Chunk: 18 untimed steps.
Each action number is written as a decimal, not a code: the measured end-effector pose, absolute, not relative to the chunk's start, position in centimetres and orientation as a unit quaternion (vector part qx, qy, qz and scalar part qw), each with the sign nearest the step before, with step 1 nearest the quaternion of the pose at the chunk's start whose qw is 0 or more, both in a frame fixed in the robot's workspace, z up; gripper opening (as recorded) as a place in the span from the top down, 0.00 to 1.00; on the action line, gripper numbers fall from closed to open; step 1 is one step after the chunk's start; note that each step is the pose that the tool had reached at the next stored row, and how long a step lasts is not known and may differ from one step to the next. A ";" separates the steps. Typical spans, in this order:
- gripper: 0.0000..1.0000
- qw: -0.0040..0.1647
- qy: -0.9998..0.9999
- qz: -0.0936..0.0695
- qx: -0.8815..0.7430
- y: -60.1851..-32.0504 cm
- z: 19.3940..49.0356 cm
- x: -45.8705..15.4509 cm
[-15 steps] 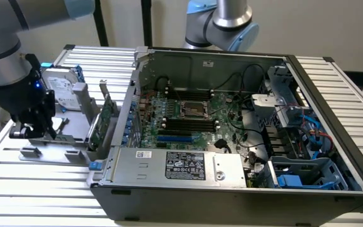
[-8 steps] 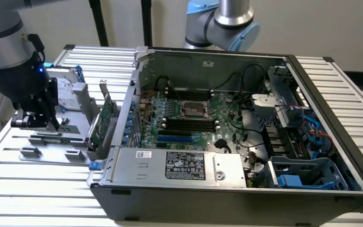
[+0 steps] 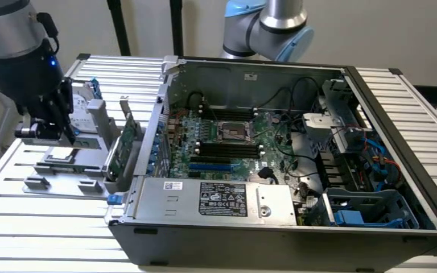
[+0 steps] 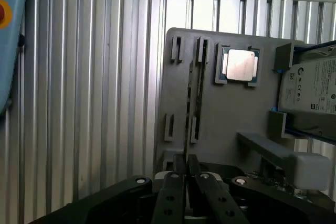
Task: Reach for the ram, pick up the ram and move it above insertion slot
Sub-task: 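Pick up the ram and move it above insertion slot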
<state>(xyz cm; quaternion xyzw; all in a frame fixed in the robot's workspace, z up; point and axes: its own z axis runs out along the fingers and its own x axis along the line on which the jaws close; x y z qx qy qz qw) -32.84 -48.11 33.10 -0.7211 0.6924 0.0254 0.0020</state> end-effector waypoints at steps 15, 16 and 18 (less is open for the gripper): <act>0.86 0.006 0.684 0.036 -0.729 -48.1 39.5 -27.5; 0.86 0.006 0.684 0.036 -0.729 -48.1 39.8 -27.0; 0.86 0.006 0.684 0.037 -0.729 -48.1 40.0 -26.1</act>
